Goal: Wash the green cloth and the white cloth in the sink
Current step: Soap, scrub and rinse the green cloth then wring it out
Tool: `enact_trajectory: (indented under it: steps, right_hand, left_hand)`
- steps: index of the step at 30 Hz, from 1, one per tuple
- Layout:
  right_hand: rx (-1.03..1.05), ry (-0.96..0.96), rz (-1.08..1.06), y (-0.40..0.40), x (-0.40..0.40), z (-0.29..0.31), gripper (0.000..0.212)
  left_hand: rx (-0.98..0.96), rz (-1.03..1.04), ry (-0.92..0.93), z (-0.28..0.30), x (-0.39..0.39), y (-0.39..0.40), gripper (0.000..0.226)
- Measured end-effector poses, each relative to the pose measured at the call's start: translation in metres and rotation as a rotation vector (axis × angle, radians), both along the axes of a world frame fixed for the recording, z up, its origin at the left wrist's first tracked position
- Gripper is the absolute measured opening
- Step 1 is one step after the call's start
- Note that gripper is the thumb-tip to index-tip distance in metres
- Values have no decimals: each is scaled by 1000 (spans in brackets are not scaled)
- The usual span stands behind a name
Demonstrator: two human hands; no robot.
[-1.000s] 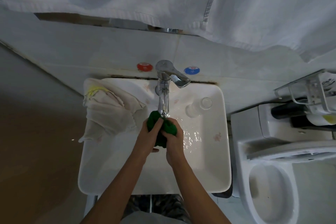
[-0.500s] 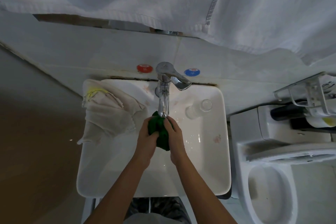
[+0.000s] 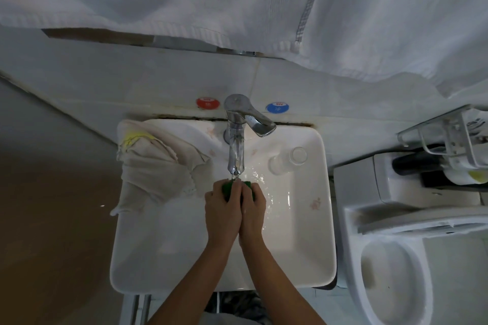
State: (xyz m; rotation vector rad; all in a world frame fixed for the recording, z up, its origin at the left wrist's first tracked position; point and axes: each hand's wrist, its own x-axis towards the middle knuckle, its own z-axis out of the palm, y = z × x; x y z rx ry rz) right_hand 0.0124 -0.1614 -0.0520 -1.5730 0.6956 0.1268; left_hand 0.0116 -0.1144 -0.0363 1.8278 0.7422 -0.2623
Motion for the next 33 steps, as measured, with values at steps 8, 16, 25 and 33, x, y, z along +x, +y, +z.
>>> enact_trajectory:
  steps: [8,16,25,33]
  right_hand:
    - [-48,24,18,0,15,6,27]
    - [-23,57,7,10,15,8,16]
    - [371,371,134,-9,20,19,37]
    - [349,185,-70,-15,25,17,16]
  left_hand:
    - [-11,145,-100,2,11,4,28]
    - [-45,173,-169,4,18,12,25]
    - [-183,31,-244,17,27,18,37]
    - [-377,-136,-139,16,13,25,73]
